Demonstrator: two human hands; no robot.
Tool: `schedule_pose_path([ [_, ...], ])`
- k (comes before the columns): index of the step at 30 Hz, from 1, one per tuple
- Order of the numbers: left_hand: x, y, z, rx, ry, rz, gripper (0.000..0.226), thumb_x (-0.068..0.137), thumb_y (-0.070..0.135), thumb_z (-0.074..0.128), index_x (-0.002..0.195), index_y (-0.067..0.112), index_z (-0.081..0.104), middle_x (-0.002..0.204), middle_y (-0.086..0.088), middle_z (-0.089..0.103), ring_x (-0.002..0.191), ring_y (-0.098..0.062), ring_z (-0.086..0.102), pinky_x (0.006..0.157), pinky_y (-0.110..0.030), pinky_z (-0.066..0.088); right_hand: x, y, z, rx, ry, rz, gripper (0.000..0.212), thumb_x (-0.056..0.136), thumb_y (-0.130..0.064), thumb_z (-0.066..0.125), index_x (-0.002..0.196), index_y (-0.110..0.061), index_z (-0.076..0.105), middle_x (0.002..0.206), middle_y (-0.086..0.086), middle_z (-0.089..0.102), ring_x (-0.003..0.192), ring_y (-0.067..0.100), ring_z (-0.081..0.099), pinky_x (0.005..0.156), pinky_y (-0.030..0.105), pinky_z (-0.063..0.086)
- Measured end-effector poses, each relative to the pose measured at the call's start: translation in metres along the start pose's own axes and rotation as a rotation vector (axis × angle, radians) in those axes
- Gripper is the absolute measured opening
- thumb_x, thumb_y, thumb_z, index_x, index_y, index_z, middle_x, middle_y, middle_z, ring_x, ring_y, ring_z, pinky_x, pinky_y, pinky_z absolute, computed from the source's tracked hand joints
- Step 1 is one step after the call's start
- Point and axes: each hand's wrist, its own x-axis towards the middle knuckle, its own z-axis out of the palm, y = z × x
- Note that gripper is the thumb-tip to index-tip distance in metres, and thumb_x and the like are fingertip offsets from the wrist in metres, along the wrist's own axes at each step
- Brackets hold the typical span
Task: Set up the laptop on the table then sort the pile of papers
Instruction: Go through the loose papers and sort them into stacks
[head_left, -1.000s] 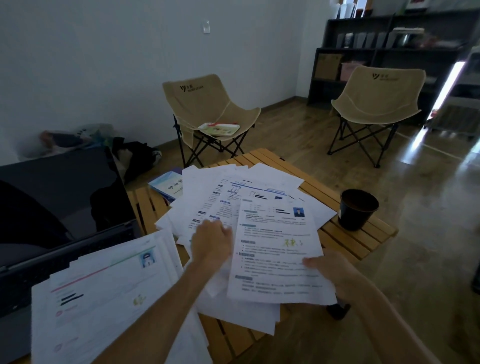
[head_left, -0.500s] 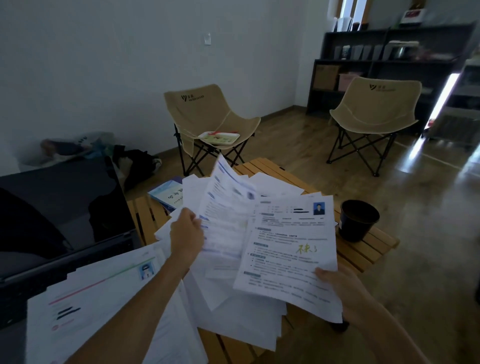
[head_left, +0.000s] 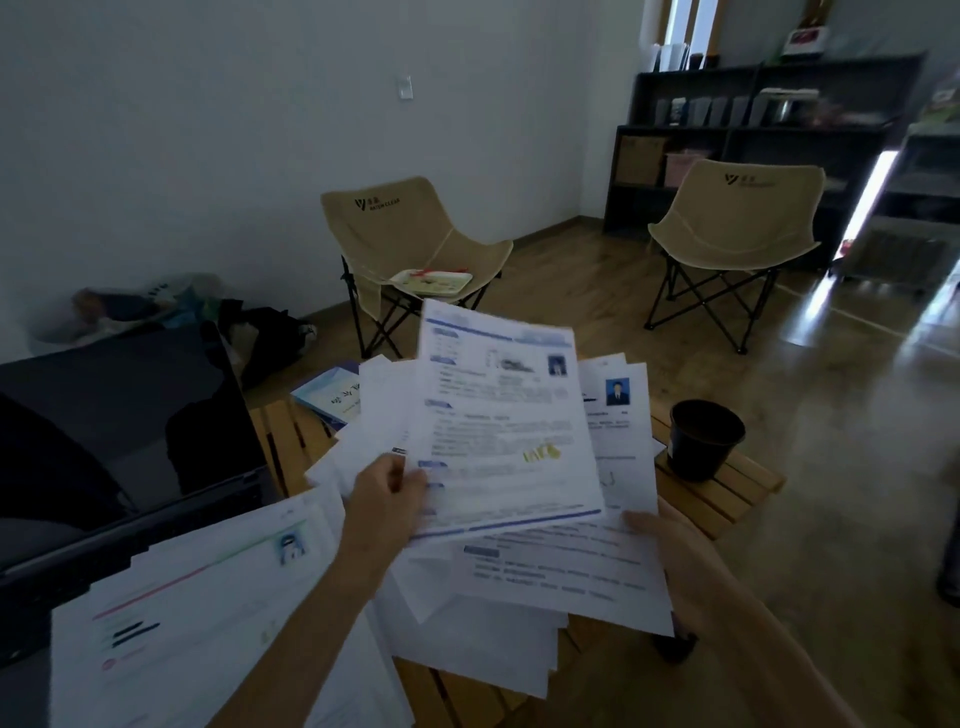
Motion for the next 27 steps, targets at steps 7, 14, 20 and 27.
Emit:
schedule_pose_path([
  [7, -0.028, -0.014, 0.047, 0.101, -0.280, 0.071, 0.008, 0.095, 0.021, 0.056, 0.094, 0.013, 0.055, 0.093, 0.002, 0.067, 0.083, -0.008, 0.066, 0.072, -0.031, 0.059, -0.004, -0.010, 0.010, 0.011, -0.017, 0.019, 0.033, 0.104, -0.036, 0.043, 0.106, -0.011, 0.064, 0.082, 0.007, 0.079, 0.071, 0.020, 0.077, 0.059, 0.032, 0.060],
  [14, 0.044, -0.022, 0.045, 0.605, -0.051, -0.140, 0.073, 0.085, 0.051, 0.065, 0.140, 0.012, 0.036, 0.138, -0.014, 0.050, 0.124, -0.029, 0.050, 0.099, -0.044, 0.045, 0.010, 0.001, -0.004, -0.176, -0.040, 0.187, 0.029, 0.094, 0.006, 0.054, 0.120, -0.002, 0.061, 0.101, 0.020, 0.076, 0.091, 0.040, 0.074, 0.083, 0.054, 0.058],
  [20, 0.062, -0.014, 0.055, 0.454, -0.168, -0.262, 0.053, 0.070, 0.040, 0.076, 0.112, 0.010, 0.063, 0.112, -0.009, 0.067, 0.098, -0.027, 0.065, 0.084, -0.039, 0.056, 0.012, 0.003, 0.001, -0.287, 0.017, 0.129, 0.023, 0.095, 0.007, 0.051, 0.111, -0.002, 0.065, 0.088, 0.014, 0.079, 0.077, 0.032, 0.076, 0.062, 0.039, 0.060],
  [27, 0.068, 0.032, -0.007, 0.172, 0.393, 0.062, 0.021, 0.094, 0.013, 0.054, 0.115, 0.010, 0.054, 0.102, -0.003, 0.057, 0.101, -0.023, 0.060, 0.081, -0.037, 0.051, 0.008, 0.001, 0.003, -0.318, 0.017, 0.131, 0.023, 0.094, 0.004, 0.053, 0.112, -0.005, 0.065, 0.093, 0.013, 0.078, 0.082, 0.033, 0.076, 0.070, 0.043, 0.060],
])
